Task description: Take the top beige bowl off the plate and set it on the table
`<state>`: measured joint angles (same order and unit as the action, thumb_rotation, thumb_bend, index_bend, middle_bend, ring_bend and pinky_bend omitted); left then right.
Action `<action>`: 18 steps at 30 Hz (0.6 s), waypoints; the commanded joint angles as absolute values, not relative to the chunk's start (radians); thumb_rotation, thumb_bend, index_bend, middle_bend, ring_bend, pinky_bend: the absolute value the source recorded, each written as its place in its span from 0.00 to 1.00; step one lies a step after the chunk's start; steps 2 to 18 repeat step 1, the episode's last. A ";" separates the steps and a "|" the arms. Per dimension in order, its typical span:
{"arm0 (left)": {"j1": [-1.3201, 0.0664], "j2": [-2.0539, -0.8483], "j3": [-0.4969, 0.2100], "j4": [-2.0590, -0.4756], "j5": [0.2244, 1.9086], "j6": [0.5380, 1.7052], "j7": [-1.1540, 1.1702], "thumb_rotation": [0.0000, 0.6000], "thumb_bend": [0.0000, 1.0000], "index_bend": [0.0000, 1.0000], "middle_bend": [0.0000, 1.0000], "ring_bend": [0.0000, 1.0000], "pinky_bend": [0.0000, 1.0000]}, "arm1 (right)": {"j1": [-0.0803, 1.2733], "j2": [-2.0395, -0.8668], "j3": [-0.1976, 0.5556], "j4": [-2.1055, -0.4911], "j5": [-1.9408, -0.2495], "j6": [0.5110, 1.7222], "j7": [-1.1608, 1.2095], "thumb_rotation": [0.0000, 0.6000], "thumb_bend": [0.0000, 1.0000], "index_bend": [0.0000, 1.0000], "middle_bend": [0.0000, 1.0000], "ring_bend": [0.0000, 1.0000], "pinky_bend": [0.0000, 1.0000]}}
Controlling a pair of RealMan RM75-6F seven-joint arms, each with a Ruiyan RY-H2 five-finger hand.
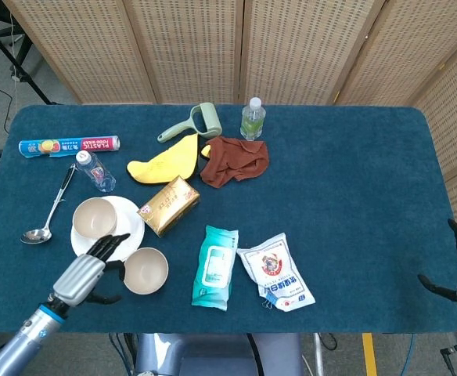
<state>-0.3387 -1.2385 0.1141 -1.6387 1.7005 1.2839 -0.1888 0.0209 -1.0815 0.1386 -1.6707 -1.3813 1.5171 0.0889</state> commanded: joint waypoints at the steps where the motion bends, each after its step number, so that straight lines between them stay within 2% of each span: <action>1: -0.267 -1.162 0.095 -1.665 1.712 1.433 -0.150 1.00 0.08 0.54 0.00 0.00 0.00 | 0.020 -1.081 0.139 -1.672 -1.382 1.519 0.088 1.00 0.00 0.00 0.00 0.00 0.00; 18: -0.267 -1.162 0.095 -1.665 1.712 1.433 -0.150 1.00 0.08 0.54 0.00 0.00 0.00 | 0.020 -1.081 0.139 -1.672 -1.382 1.519 0.088 1.00 0.00 0.00 0.00 0.00 0.00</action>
